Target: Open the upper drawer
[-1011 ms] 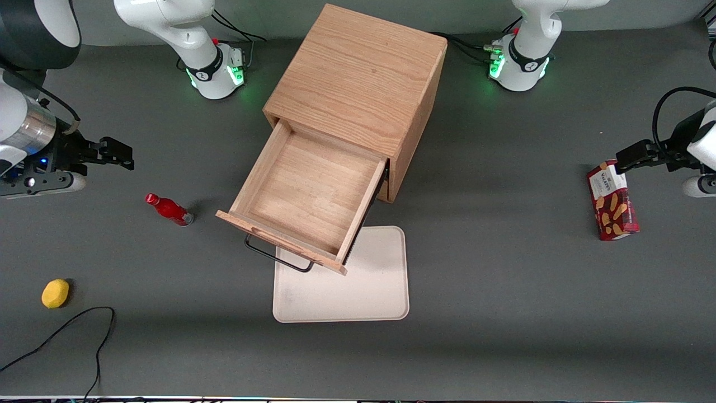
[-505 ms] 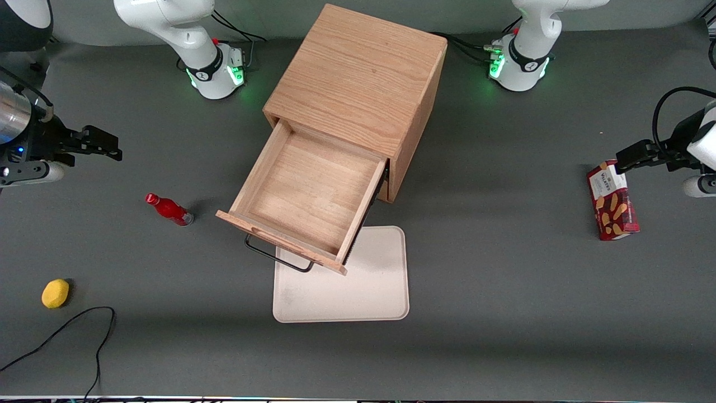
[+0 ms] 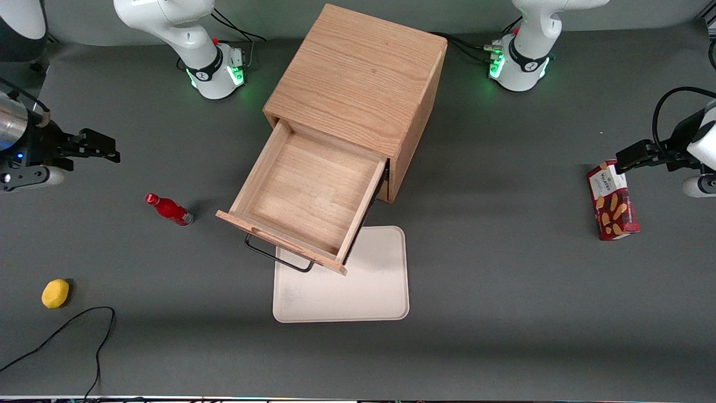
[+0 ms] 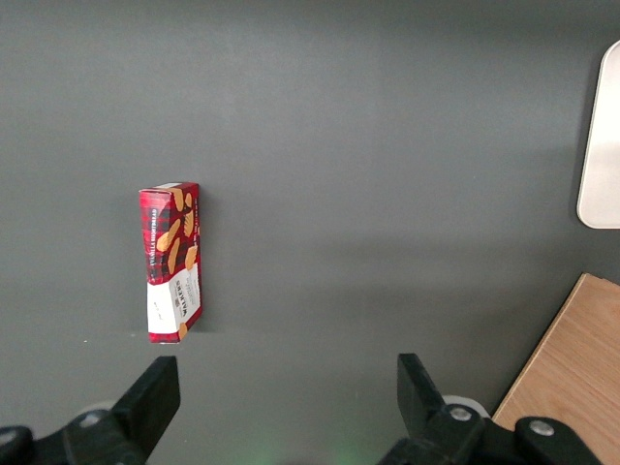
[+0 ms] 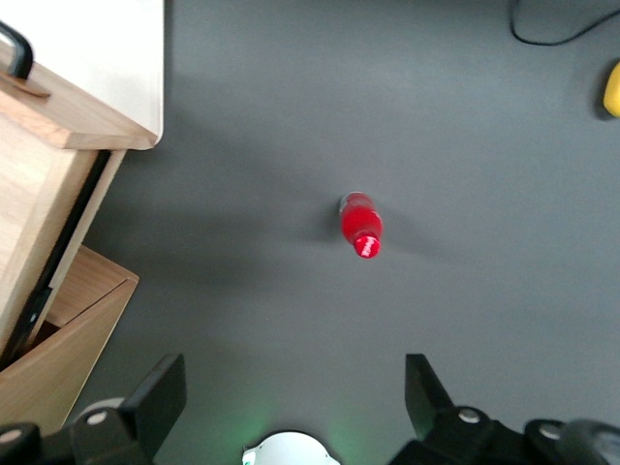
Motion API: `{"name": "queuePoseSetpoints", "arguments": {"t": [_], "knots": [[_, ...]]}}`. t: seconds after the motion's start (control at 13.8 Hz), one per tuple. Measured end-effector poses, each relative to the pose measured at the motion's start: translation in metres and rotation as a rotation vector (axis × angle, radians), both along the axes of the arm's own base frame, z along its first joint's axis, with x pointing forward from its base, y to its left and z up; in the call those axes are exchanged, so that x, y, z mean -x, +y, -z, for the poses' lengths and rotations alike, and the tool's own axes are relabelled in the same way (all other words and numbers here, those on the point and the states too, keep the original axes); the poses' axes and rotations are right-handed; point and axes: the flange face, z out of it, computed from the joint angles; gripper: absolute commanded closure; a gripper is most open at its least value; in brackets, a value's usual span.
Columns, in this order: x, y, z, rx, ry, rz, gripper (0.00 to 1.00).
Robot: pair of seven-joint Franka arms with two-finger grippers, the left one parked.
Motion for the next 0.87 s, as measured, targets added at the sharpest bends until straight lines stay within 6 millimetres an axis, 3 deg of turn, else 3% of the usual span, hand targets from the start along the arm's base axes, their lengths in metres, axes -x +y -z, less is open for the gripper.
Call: {"name": "queuePoseSetpoints", "arguments": {"t": [0.29, 0.87], "knots": [[0.000, -0.033, -0.006, -0.010, -0.013, 0.045, 0.00], [-0.002, -0.012, -0.009, -0.018, -0.019, 0.022, 0.00]]}}
